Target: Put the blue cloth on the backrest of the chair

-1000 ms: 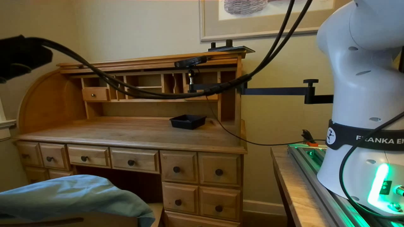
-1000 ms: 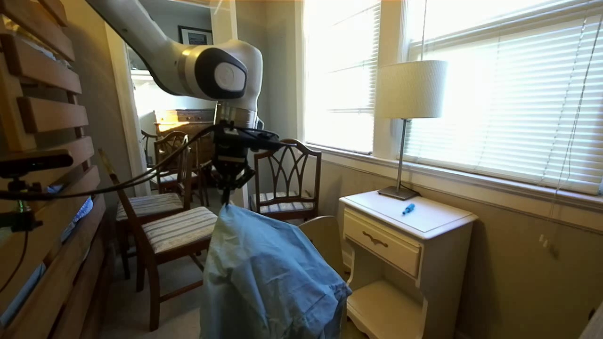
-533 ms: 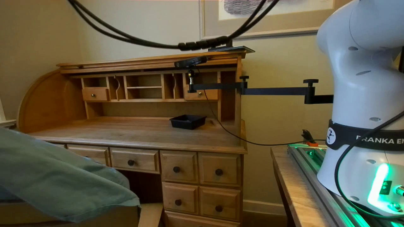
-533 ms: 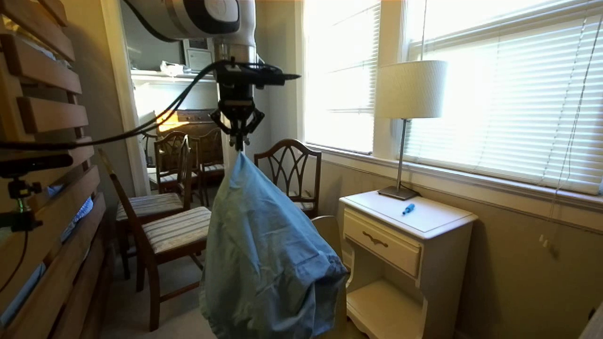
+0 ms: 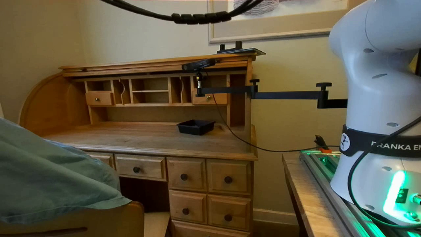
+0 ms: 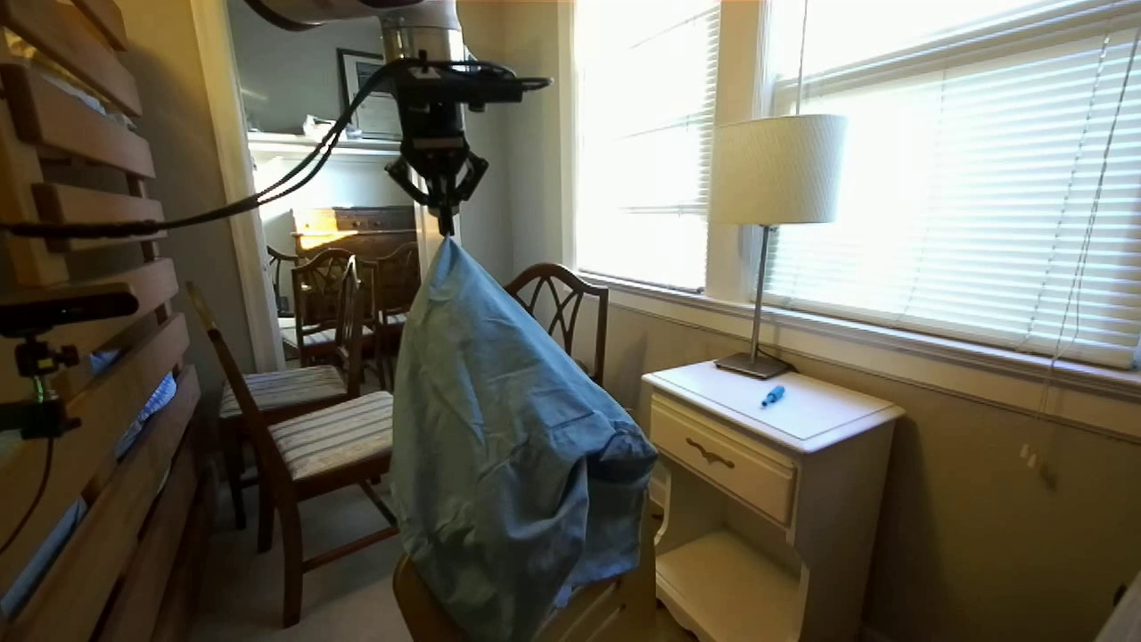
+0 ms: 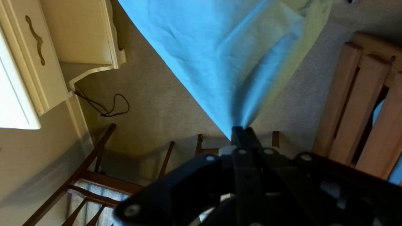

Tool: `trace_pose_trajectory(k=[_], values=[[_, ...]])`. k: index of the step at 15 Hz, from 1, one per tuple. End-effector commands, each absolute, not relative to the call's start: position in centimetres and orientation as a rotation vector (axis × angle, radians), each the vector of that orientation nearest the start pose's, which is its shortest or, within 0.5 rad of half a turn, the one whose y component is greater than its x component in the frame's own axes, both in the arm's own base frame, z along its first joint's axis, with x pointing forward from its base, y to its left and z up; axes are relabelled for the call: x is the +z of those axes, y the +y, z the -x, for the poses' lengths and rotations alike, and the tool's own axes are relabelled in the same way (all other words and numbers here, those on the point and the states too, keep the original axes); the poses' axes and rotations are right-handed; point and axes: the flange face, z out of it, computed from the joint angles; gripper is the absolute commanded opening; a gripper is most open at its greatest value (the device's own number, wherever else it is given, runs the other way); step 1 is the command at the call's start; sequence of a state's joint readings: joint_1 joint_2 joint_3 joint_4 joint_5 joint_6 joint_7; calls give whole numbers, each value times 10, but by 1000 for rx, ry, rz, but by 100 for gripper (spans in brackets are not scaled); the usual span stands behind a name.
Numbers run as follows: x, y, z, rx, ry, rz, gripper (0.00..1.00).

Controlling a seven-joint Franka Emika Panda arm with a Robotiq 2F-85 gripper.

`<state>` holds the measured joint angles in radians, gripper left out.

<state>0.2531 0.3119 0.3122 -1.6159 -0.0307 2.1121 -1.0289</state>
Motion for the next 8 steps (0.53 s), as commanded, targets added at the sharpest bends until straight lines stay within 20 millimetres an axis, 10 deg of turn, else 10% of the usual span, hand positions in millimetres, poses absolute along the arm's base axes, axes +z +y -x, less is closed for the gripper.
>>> trace_pose_trajectory(k=[1, 8], values=[[454, 347, -578, 277, 2280, -2183, 0], [382, 361, -580, 131, 2376, -2194, 0]])
